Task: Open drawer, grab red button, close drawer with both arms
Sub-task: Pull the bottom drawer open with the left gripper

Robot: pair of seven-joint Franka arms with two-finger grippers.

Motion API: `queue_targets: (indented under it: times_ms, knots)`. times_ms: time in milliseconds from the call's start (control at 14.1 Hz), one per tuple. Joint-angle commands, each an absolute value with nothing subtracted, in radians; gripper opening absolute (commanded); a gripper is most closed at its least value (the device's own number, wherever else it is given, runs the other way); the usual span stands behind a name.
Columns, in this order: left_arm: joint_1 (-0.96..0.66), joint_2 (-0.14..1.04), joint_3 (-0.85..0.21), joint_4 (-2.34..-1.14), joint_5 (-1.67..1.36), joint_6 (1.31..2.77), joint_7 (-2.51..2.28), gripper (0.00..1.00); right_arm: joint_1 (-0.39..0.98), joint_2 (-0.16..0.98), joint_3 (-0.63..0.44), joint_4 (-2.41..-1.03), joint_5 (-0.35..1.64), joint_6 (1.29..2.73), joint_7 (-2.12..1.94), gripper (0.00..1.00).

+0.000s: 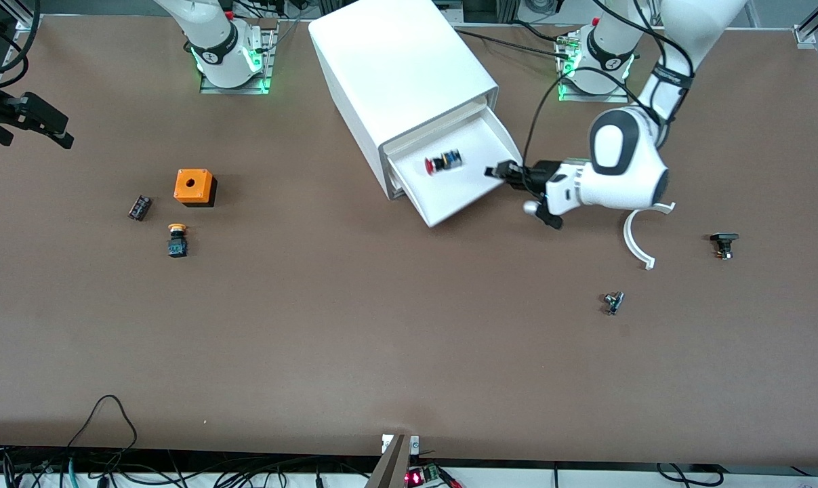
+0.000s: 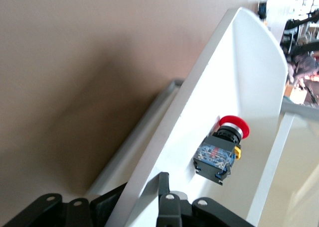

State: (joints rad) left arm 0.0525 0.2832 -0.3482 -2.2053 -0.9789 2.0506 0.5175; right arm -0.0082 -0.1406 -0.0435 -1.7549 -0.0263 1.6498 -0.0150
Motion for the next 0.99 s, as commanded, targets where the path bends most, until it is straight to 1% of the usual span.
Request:
queue_targets:
  times_ms: [0,71,212,425,566,637,708,778,920]
  knots:
    - [0.048,0.291,-0.33,-2.174,-0.968,2.135,0.465,0.95,-0.008,-0.107,-0.041,-1.73,-0.012,1.638,-0.026,1.0]
    - [0.049,0.288,-0.33,-2.172,-0.968,2.166,0.465,1.0,-0.008,-0.106,-0.041,-1.73,-0.012,1.634,-0.029,1.0]
    - [0.049,0.256,-0.33,-2.172,-0.966,2.255,0.477,1.0,-0.009,-0.107,-0.041,-1.729,-0.011,1.634,-0.022,1.0]
    - [0.158,0.16,-0.313,-2.174,-0.966,2.272,0.469,1.0,-0.011,-0.107,-0.046,-1.729,-0.009,1.635,-0.029,1.0]
    - [0.186,0.117,-0.288,-2.171,-0.963,2.283,0.469,1.0,-0.009,-0.106,-0.043,-1.727,-0.012,1.635,-0.034,1.0]
    - [0.19,0.091,-0.267,-2.171,-0.898,2.283,0.474,1.0,-0.006,-0.104,-0.038,-1.73,-0.009,1.634,-0.031,1.0]
    - [0.201,0.071,-0.253,-2.146,-0.744,2.273,0.474,1.0,0.023,-0.104,-0.029,-1.733,-0.006,1.634,-0.031,1.0]
    - [0.221,0.06,-0.244,-2.088,-0.591,2.232,0.472,1.0,0.058,-0.098,-0.026,-1.733,-0.008,1.634,-0.029,1.0]
    - [0.224,0.06,-0.203,-1.915,-0.412,1.994,0.453,1.0,0.136,-0.046,-0.025,-1.729,-0.005,1.654,-0.029,1.0]
